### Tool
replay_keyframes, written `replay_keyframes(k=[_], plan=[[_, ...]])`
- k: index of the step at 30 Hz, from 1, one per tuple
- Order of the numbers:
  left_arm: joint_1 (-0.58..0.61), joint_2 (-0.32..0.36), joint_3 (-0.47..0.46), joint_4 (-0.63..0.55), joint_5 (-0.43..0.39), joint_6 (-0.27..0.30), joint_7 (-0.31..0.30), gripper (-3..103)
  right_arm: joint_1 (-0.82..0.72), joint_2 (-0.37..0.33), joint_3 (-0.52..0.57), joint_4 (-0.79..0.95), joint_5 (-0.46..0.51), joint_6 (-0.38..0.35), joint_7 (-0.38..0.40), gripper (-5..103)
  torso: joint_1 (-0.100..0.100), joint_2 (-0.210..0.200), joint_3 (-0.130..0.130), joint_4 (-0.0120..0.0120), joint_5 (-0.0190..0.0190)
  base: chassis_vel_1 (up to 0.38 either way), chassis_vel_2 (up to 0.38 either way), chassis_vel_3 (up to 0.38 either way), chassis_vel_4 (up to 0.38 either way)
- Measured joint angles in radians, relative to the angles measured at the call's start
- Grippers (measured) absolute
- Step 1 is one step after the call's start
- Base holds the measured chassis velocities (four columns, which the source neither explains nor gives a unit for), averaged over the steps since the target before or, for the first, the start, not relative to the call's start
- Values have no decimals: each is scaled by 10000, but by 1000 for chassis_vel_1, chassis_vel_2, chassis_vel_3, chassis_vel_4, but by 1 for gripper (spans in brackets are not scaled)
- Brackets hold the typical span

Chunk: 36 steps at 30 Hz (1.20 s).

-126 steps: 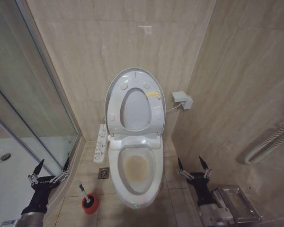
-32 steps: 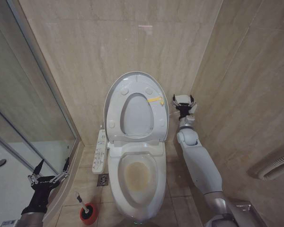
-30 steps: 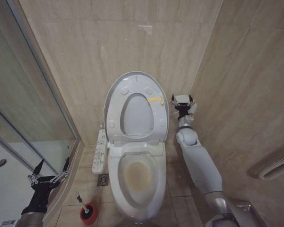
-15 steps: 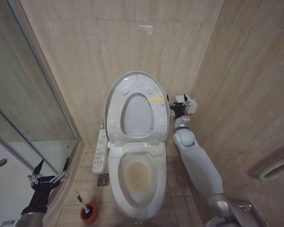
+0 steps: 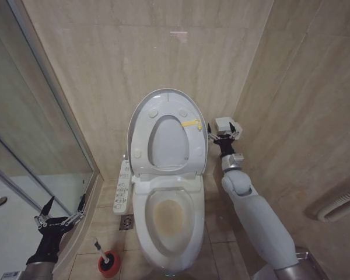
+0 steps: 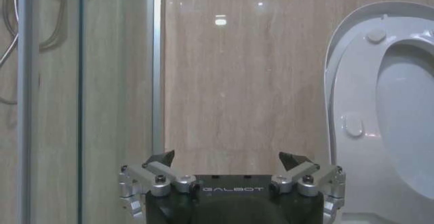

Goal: Open the toilet lid, clean the toilet bowl with a toilet brush, close the toilet lid, and flush.

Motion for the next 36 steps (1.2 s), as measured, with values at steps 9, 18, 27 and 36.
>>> replay_keyframes(k=[9, 18, 27, 36], plan=[[0, 0, 0, 0, 0, 0, 0, 100, -842, -351, 21, 840, 295, -91, 24, 100, 0, 0, 0, 4, -1, 0, 0, 0, 0], [0, -1, 0, 0, 0, 0, 0, 100, -1941, -740, 375, 1918, 592, -148, -53, 100, 0, 0, 0, 10, 0, 0, 0, 0, 0], [0, -1, 0, 0, 0, 0, 0, 100, -3033, -954, 1058, 2844, 732, -125, -182, 100, -1, 0, 0, 7, 0, 0, 0, 0, 0], [0, -1, 0, 0, 0, 0, 0, 100, -3072, -707, 1675, 2620, 233, -31, -9, 100, 0, 0, 1, 6, 0, 0, 0, 0, 0]])
